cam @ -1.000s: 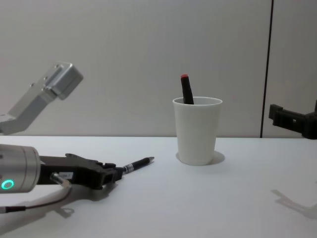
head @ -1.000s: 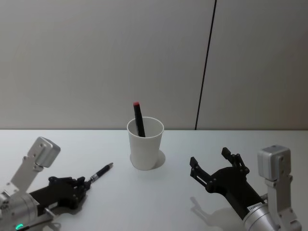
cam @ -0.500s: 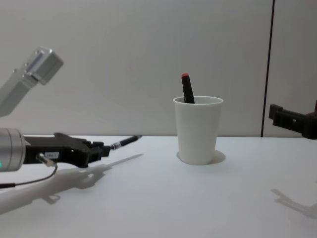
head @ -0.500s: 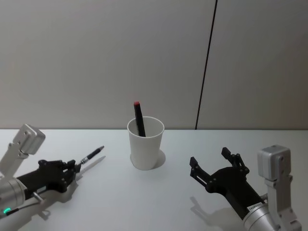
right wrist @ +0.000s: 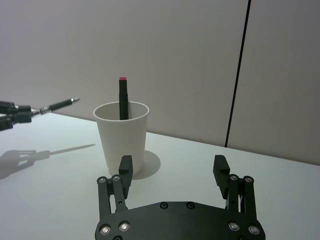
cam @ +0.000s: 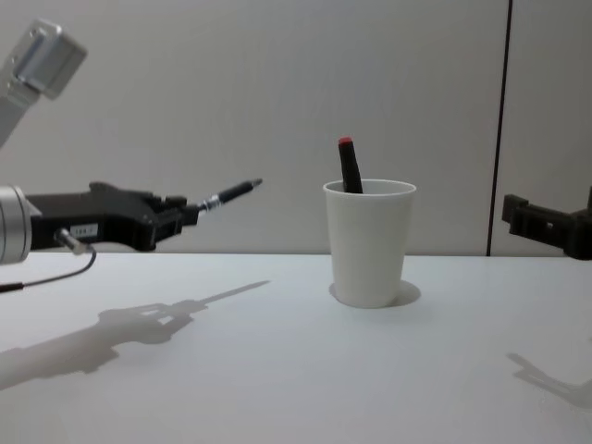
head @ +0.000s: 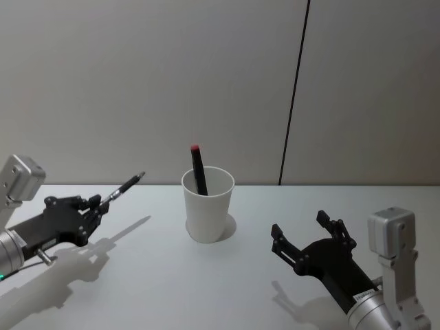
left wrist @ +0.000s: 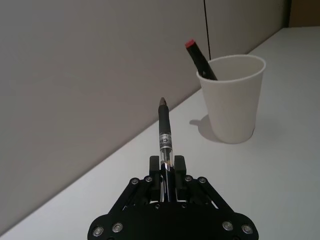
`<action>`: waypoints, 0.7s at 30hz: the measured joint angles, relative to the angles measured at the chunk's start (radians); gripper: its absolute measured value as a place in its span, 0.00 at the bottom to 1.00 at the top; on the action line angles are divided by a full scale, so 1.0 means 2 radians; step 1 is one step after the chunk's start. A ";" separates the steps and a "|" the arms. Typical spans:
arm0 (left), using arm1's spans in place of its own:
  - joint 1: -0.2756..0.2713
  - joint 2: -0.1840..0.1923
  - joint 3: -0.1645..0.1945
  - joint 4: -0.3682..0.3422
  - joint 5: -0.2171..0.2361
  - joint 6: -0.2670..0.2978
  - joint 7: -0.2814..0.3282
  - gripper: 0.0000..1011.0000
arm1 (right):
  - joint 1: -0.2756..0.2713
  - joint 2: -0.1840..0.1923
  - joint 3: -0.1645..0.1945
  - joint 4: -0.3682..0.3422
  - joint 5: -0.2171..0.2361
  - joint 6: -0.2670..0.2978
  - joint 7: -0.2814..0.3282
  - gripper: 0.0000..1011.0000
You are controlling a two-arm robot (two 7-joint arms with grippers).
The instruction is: Place the pen into the pen holder.
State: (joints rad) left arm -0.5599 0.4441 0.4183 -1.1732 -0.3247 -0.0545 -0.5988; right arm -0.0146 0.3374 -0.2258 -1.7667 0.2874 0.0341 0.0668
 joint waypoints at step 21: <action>-0.033 -0.008 0.013 -0.017 0.011 -0.124 -0.053 0.17 | 0.000 0.000 0.000 0.000 0.000 0.001 0.000 0.99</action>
State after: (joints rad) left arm -0.6261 0.4281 0.4438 -1.2075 -0.3031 -0.3029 -0.7049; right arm -0.0144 0.3368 -0.2258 -1.7673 0.2880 0.0354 0.0670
